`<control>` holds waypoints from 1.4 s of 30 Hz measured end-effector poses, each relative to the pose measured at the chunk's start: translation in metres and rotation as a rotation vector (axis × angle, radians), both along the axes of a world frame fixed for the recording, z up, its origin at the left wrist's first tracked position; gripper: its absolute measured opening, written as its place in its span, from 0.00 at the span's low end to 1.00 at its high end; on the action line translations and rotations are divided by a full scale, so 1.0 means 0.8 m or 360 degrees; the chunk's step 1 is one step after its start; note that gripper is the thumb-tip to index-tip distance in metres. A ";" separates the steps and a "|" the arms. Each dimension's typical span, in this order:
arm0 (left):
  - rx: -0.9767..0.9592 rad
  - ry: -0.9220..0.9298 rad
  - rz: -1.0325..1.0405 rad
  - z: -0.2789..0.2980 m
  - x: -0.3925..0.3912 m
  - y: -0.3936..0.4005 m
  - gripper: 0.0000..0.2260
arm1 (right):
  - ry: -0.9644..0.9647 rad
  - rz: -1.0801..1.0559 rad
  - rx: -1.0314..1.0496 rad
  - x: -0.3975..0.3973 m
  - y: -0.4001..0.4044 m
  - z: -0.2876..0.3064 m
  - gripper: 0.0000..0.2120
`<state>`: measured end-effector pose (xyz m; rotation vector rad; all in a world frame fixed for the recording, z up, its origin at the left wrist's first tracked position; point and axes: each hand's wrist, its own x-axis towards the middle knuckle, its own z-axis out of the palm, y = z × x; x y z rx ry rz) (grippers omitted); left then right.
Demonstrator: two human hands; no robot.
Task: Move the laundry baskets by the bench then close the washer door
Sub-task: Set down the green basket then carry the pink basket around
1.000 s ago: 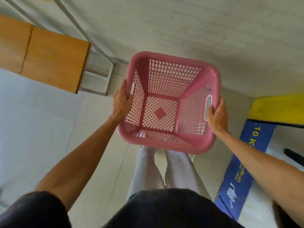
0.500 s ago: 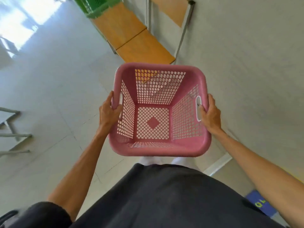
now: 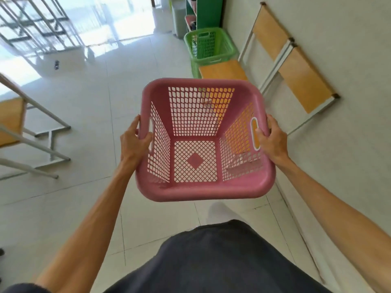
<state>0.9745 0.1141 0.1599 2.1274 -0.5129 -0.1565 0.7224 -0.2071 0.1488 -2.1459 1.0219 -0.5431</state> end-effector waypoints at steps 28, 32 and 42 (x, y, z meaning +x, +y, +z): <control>-0.0094 0.0055 0.0317 -0.010 0.682 -0.195 0.27 | 0.0048 0.0277 -0.0014 0.768 -0.251 0.029 0.33; -0.0100 0.0082 0.0165 0.000 0.803 -0.244 0.27 | 0.0077 0.0136 0.0003 0.853 -0.279 0.028 0.33; 0.0010 0.0060 -0.0310 0.027 1.054 -0.423 0.29 | -0.0001 -0.0443 0.0125 0.960 -0.337 0.010 0.33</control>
